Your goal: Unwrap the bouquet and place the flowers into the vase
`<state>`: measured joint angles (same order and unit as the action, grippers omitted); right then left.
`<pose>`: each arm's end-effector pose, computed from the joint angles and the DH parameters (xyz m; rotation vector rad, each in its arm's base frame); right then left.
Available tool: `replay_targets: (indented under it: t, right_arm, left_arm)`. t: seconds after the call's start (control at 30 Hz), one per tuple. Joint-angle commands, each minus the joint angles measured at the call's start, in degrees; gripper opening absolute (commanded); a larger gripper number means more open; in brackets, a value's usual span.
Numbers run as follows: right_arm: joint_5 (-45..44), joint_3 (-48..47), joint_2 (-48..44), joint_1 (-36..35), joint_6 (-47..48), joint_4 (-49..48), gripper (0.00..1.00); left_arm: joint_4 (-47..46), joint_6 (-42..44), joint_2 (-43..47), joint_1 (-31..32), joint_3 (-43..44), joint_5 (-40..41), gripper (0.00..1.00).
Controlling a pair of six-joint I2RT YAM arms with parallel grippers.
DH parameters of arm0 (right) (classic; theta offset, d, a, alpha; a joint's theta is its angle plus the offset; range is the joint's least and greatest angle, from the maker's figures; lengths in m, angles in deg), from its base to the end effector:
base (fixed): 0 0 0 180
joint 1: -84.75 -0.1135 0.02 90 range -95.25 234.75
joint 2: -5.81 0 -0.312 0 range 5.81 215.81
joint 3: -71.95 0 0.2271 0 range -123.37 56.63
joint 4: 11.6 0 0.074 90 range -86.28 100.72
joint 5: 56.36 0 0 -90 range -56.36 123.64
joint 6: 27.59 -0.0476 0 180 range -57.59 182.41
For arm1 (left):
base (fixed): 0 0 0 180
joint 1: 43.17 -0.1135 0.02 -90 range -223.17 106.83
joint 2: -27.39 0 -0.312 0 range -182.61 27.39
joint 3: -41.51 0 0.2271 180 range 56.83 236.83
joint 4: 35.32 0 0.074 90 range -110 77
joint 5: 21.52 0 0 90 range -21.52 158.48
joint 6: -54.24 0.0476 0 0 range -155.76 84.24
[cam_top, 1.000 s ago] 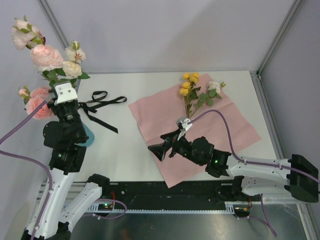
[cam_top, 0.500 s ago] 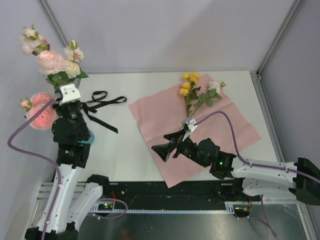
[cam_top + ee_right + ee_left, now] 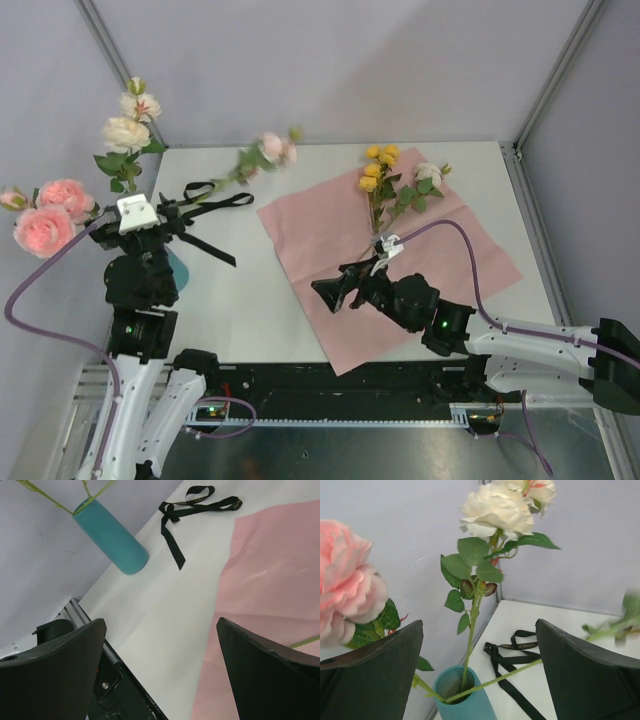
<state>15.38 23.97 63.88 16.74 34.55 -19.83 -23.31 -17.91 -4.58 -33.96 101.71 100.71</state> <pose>0.0879 0.1777 0.3346 -0.3317 1.6705 1.0282 0.0684 0.0146 0.4180 -0.1766 1.3370 0.4889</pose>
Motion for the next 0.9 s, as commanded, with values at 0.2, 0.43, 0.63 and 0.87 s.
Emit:
replay_targets:
  t: [0.2, 0.43, 0.63, 0.87]
  right_arm:
    - [-0.26, -0.60, 1.10, 4.38, -4.64, 1.18, 0.99]
    - [2.43, -1.39, 2.39, 7.72, -6.92, -0.16, 0.98]
    - [4.32, -1.61, 2.95, 8.94, -7.66, -0.98, 0.98]
    - [4.70, -1.57, 2.29, 8.99, -7.54, 0.58, 0.98]
  left_arm:
    - [10.08, -7.94, 5.62, -0.20, 2.24, -6.83, 0.94]
    - [18.80, -10.80, 3.25, -0.20, 10.65, -16.06, 0.94]
    - [33.18, -13.31, -3.88, 0.53, 22.67, -28.41, 0.91]
    - [39.36, -8.52, -12.15, 12.91, 28.16, -19.87, 0.91]
